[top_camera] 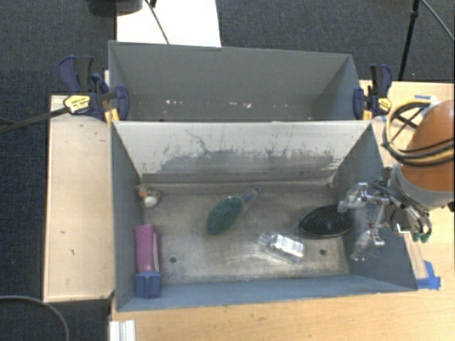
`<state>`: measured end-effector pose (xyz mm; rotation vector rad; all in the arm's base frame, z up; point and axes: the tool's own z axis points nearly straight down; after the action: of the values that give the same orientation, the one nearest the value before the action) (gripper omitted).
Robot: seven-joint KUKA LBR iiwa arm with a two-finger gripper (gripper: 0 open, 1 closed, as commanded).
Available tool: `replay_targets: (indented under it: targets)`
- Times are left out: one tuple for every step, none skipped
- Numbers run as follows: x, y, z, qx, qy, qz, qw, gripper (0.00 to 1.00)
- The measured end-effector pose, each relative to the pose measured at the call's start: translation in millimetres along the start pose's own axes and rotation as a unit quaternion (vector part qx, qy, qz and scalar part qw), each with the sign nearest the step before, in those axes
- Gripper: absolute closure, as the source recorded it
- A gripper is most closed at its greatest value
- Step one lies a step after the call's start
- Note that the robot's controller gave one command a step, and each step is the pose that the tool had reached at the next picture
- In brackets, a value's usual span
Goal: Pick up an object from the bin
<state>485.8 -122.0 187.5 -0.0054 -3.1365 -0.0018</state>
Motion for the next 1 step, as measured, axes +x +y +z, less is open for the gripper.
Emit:
replay_targets:
  targets:
    - [-28.6, -7.5, 113.0, 0.0, -0.0155, 0.115, 0.9932, 0.0]
